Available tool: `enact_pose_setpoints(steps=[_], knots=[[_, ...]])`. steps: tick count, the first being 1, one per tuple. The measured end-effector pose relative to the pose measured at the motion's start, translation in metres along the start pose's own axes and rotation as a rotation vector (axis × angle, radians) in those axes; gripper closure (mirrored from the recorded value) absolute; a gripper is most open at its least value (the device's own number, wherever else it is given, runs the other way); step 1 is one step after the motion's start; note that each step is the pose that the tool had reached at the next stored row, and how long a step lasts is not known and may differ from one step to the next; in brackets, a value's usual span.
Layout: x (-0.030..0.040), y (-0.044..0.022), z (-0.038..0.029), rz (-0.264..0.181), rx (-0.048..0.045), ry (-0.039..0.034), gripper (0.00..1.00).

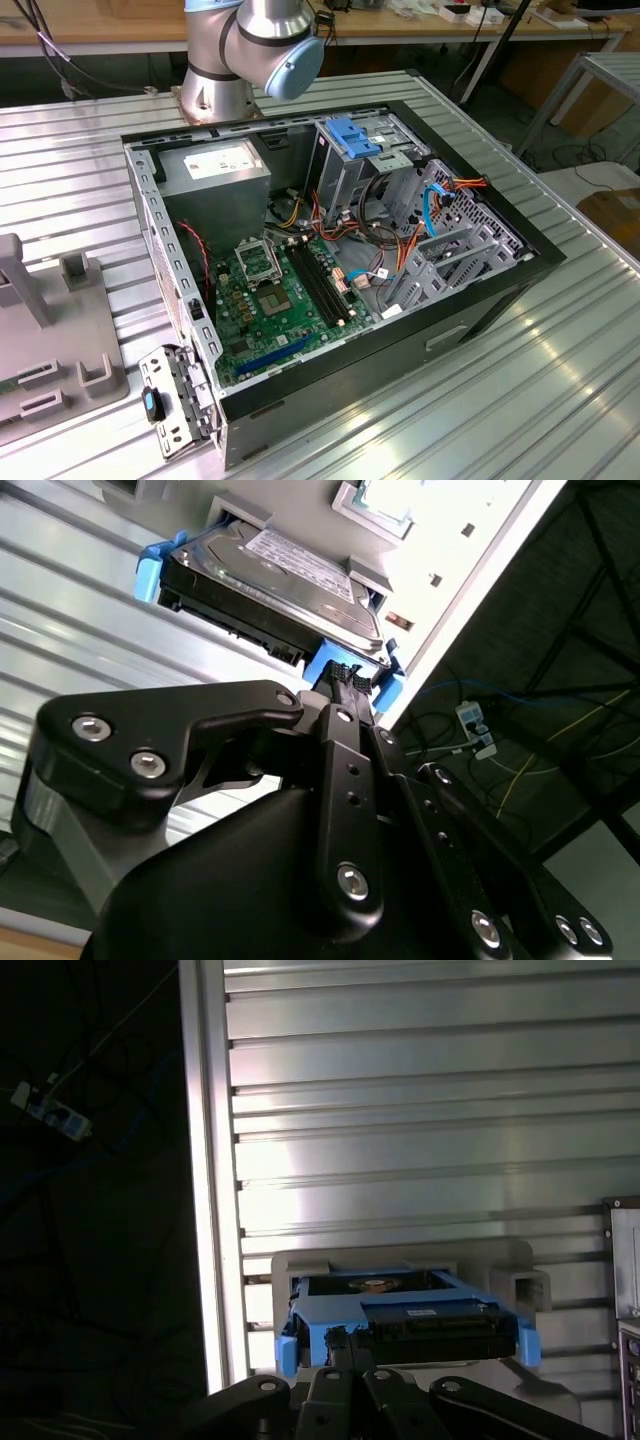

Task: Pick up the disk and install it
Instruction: 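Pick up the disk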

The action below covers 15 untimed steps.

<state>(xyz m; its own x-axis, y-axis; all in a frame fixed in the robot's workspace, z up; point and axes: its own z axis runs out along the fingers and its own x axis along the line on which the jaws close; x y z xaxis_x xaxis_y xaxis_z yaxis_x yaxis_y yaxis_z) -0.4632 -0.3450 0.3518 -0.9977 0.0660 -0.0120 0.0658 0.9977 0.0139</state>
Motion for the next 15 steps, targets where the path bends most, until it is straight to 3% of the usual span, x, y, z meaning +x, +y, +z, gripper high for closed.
enact_pose_setpoints(steps=[4,7,15], knots=[[0.0000,0.0000,0.0000,-0.057,-0.0007,0.0007,0.89],[0.0000,0.0000,0.0000,-0.185,-0.0022,0.0025,0.89],[0.0000,0.0000,0.0000,-0.368,-0.0045,0.0050,0.89]])
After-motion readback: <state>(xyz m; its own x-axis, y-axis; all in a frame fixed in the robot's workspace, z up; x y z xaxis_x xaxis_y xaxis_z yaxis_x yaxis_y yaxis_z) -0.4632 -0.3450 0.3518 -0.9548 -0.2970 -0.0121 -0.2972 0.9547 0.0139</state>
